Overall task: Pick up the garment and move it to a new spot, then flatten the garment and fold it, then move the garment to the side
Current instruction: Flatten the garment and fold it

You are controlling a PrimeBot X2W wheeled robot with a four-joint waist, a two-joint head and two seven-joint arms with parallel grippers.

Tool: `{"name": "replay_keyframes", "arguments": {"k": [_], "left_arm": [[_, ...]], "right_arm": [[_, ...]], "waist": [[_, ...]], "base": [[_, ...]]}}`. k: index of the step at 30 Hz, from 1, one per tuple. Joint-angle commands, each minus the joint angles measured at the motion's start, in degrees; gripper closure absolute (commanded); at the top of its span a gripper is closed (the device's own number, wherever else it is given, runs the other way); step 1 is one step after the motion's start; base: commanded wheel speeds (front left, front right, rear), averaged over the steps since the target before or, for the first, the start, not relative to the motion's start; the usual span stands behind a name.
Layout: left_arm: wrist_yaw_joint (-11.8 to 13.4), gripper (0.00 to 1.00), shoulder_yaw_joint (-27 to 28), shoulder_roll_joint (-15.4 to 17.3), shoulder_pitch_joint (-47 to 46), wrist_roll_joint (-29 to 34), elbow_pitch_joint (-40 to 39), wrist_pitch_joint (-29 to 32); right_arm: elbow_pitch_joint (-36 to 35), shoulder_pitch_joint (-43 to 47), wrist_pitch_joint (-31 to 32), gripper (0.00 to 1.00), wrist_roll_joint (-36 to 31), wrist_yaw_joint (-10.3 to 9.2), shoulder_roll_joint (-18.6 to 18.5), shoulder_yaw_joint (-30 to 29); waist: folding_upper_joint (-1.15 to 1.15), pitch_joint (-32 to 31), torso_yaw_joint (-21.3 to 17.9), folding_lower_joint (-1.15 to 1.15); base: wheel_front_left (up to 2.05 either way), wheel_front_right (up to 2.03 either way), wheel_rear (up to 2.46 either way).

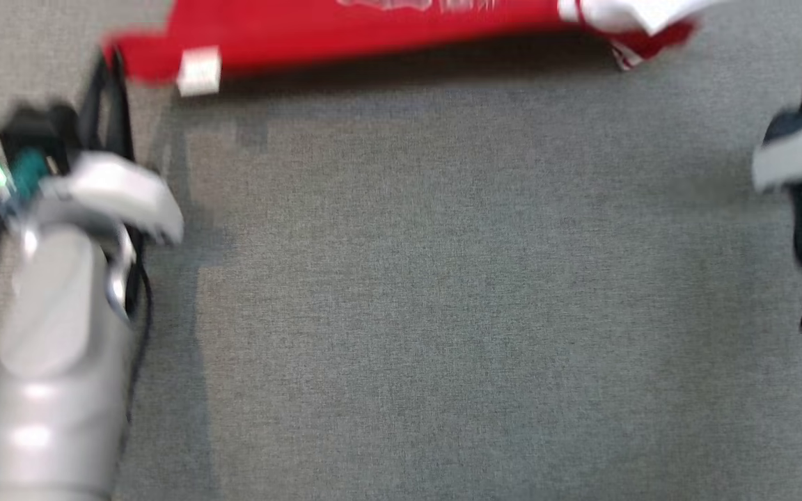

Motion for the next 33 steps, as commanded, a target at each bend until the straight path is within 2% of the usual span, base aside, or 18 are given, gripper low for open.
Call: {"name": "replay_keyframes", "arguments": {"k": [1,6,11,12,19,33], "left_arm": [[0.31,1.00,1.24,-0.77,5.65,-1.00,-0.69,0.01],[0.15,1.00,3.07,-2.60,18.61,-1.52,-1.82,-0.01],[-0.21,1.00,5.44,-3.61,28.89,-1.89,-2.60,0.00],[-0.21,1.00,5.44,-3.61,28.89,-1.89,-2.60,0.00],[-0.47,1.00,7.69,-5.59,42.22,-2.62,-2.94,0.00],[-0.31,1.00,8.98,-6.61,56.85,-2.88,-3.59,0.00]], "right_arm": [[-1.56,5.86,0.01,1.00,2.01,-0.14,0.32,-1.13],[-4.13,20.65,0.01,1.00,5.15,-0.14,3.74,-2.70],[-5.08,32.23,0.01,1.00,4.51,-0.14,6.59,-3.25],[-5.08,32.23,0.01,1.00,4.51,-0.14,6.59,-3.25],[-3.45,43.45,0.01,1.00,3.59,-0.14,8.42,-1.01],[-3.31,58.10,0.01,1.00,4.24,-0.14,9.34,2.82]], "waist": [[0.00,-1.96,-0.07,0.00],[0.00,-7.23,-0.76,0.00],[0.00,-14.39,-1.76,0.00],[0.00,-14.39,-1.76,0.00],[0.00,-24.74,-3.48,0.00],[0.00,-34.10,-4.64,0.00]], "base": [[0.00,0.00,0.00],[0.00,0.00,0.00],[0.00,0.00,0.00],[0.00,0.00,0.00],[0.00,0.00,0.00],[0.00,0.00,0.00]]}}
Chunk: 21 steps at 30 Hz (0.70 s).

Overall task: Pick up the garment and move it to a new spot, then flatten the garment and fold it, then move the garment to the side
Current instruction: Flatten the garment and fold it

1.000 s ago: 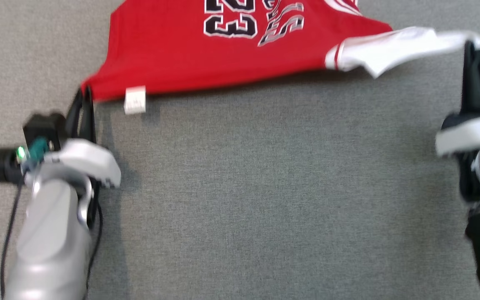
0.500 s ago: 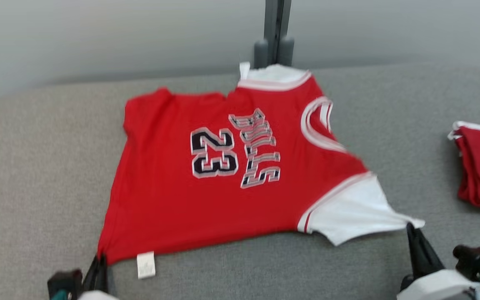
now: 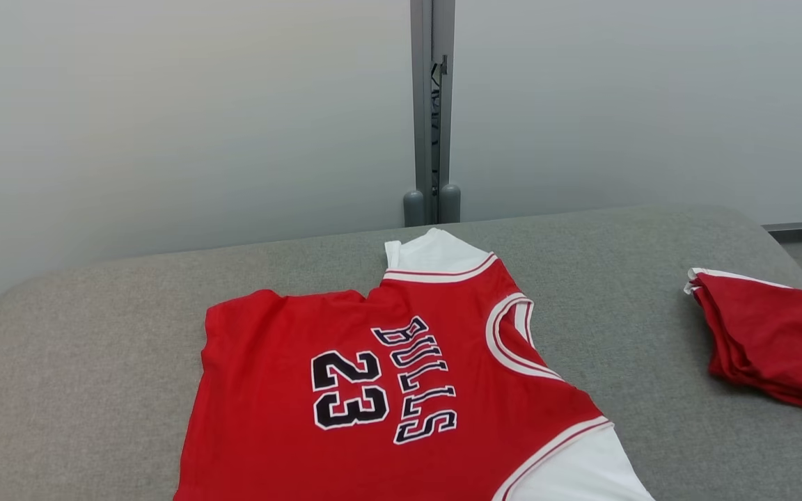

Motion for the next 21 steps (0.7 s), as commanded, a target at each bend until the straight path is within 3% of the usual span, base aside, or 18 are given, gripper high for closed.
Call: {"name": "replay_keyframes", "arguments": {"k": [1,10,21], "left_arm": [[0.11,1.00,0.17,0.42,1.24,-0.34,-0.13,-0.01],[-0.04,1.00,-0.30,0.41,4.61,-0.03,-4.73,-0.01],[-0.60,1.00,-3.49,0.36,-4.91,0.11,-9.52,0.00]], "right_arm": [[-0.40,1.44,0.01,1.00,0.18,-0.14,-0.46,0.08],[-3.03,3.95,0.02,1.00,0.42,-0.13,-0.79,-0.58],[-6.49,-7.24,0.02,1.00,-0.67,-0.09,-1.06,-0.50]], "waist": [[0.00,-1.43,-0.32,0.00],[0.00,-1.97,0.45,0.00],[0.00,2.80,2.69,0.00]], "base": [[0.00,0.00,0.00],[0.00,0.00,0.00],[0.00,0.00,0.00]]}}
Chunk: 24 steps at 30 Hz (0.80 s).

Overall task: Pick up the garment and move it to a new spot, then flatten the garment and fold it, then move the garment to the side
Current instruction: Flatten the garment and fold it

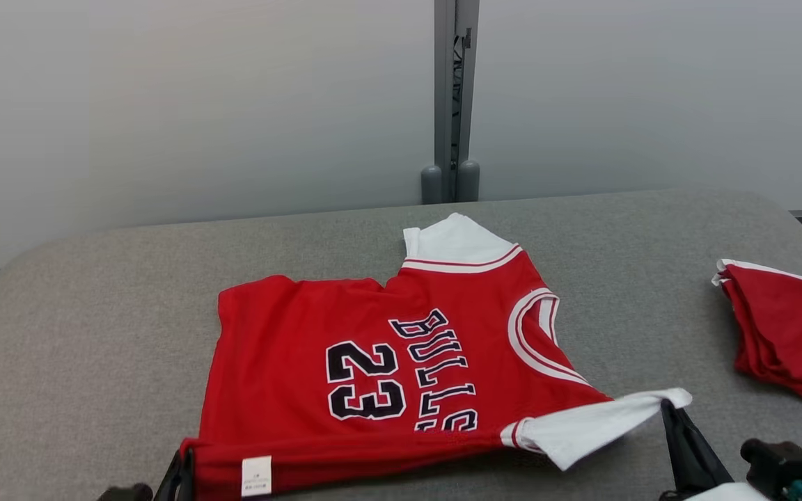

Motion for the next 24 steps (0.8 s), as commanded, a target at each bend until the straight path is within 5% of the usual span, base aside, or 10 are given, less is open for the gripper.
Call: {"name": "replay_keyframes", "arguments": {"k": [1,24], "left_arm": [[-0.27,1.00,-0.24,0.34,-2.33,0.49,0.73,0.01],[-1.21,1.00,-1.50,0.32,-23.27,4.93,9.87,0.00]], "right_arm": [[0.45,-1.82,0.03,1.00,-0.51,-0.02,-0.58,-0.19],[14.31,-23.77,0.02,1.00,-7.23,-0.02,-0.62,-2.15]], "waist": [[0.00,1.28,1.01,0.00],[0.00,13.10,3.30,0.00]], "base": [[0.00,0.00,0.00],[0.00,0.00,0.00]]}}
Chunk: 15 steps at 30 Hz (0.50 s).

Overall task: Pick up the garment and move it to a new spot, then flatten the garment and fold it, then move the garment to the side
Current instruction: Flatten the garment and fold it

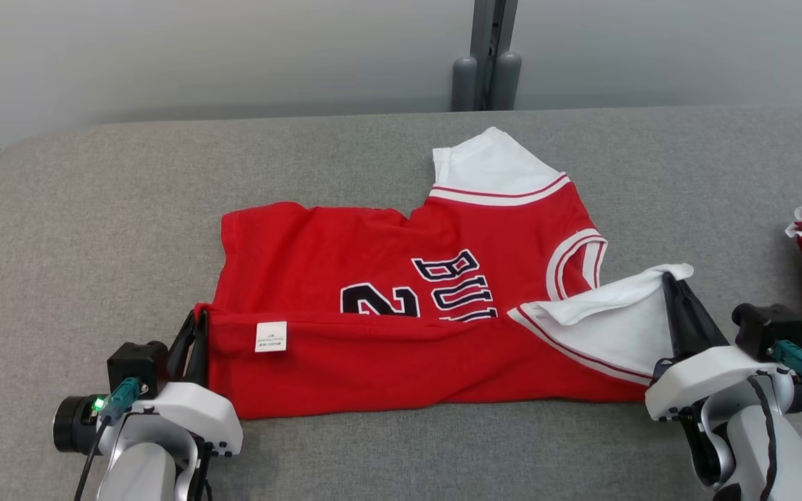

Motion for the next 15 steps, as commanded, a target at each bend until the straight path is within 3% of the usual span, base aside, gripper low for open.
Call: {"name": "replay_keyframes", "arguments": {"k": [1,5,6,7,8,15], "left_arm": [[0.29,1.00,0.18,0.29,-1.51,0.66,0.13,0.00],[0.34,1.00,0.37,0.28,-2.58,0.93,1.18,0.01],[0.36,0.84,0.38,0.29,-2.93,0.99,1.47,0.00],[0.50,0.27,0.42,0.29,-3.12,0.87,1.69,0.00],[0.77,0.00,0.55,0.30,-2.96,0.47,1.99,0.01],[3.79,0.00,0.60,0.20,2.84,-4.01,-1.57,0.01]], "right_arm": [[0.35,-0.77,0.03,1.00,-0.33,-0.02,-0.50,-0.29],[1.41,-2.24,0.03,1.00,-0.67,-0.02,-0.31,-0.01],[1.74,-2.55,0.03,1.00,-0.53,-0.02,-0.21,0.23],[1.93,-2.79,0.02,0.52,-0.32,-0.02,-0.14,0.35],[1.52,-3.01,0.03,0.00,-0.03,-0.02,-0.09,0.34],[-7.16,2.67,0.03,0.00,0.45,-0.02,0.00,-0.28]], "waist": [[0.00,0.65,0.09,0.00],[0.00,1.65,0.18,0.00],[0.00,1.83,0.18,0.00],[0.00,1.94,0.18,0.00],[0.00,2.04,0.17,0.00],[0.00,1.57,0.37,0.00]], "base": [[0.00,0.00,0.00],[0.00,0.00,0.00],[0.00,0.00,0.00],[0.00,0.00,0.00],[0.00,0.00,0.00],[0.00,0.00,0.00]]}}
